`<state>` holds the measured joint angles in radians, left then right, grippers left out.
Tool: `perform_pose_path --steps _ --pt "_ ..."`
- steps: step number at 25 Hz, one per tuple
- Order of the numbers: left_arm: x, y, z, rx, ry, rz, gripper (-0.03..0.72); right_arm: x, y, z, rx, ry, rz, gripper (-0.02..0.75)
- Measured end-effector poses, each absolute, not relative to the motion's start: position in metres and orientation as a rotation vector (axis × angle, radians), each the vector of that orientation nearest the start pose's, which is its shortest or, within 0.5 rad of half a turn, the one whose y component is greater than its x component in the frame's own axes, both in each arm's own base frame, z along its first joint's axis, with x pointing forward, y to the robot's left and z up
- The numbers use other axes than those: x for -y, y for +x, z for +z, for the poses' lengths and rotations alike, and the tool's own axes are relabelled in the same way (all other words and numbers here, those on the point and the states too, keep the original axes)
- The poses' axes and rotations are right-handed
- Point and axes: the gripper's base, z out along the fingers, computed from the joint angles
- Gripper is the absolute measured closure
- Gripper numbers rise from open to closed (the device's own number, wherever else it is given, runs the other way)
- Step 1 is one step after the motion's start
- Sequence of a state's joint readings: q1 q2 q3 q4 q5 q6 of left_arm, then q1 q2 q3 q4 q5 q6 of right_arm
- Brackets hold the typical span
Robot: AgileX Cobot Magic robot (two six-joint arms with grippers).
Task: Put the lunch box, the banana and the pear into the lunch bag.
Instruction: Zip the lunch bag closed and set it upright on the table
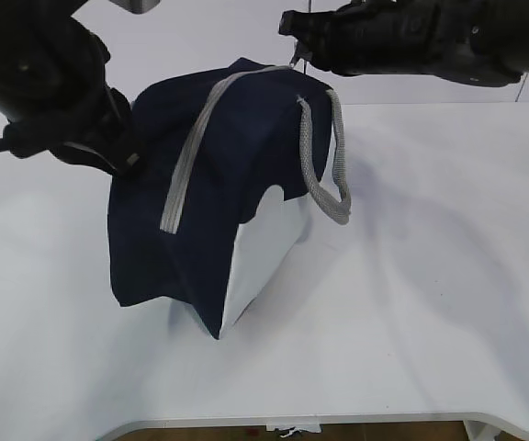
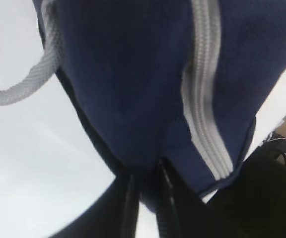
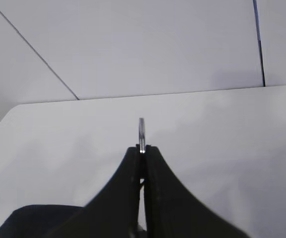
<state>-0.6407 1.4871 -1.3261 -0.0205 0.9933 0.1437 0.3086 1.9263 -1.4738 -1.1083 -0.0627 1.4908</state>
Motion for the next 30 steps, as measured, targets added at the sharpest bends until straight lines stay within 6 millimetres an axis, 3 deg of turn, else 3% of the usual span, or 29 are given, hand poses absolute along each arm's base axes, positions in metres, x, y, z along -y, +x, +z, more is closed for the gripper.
perform_pose_path --steps 5,7,14,17,25,30 --pt "0.186 0.246 0.342 -2.473 0.956 -0.213 0.294 -0.150 0.438 0.277 -1.925 -0.017 0.553 0.737" --pt "0.187 0.247 0.356 -2.447 0.923 -0.231 0.240 -0.152 0.437 0.278 -1.917 -0.043 0.570 0.737" --pt "0.180 0.257 0.406 -2.375 0.747 -0.287 0.209 -0.161 0.432 0.278 -1.914 -0.201 0.613 0.737" --pt "0.176 0.273 0.410 -2.434 0.675 -0.340 0.207 -0.163 0.431 0.278 -1.914 -0.256 0.613 0.737" --pt "0.202 0.328 0.379 -2.584 0.663 -0.451 0.207 -0.165 0.429 0.277 -1.912 -0.302 0.628 0.737" --pt "0.211 0.344 0.358 -2.627 0.684 -0.445 0.208 -0.165 0.429 0.278 -1.910 -0.308 0.624 0.737"
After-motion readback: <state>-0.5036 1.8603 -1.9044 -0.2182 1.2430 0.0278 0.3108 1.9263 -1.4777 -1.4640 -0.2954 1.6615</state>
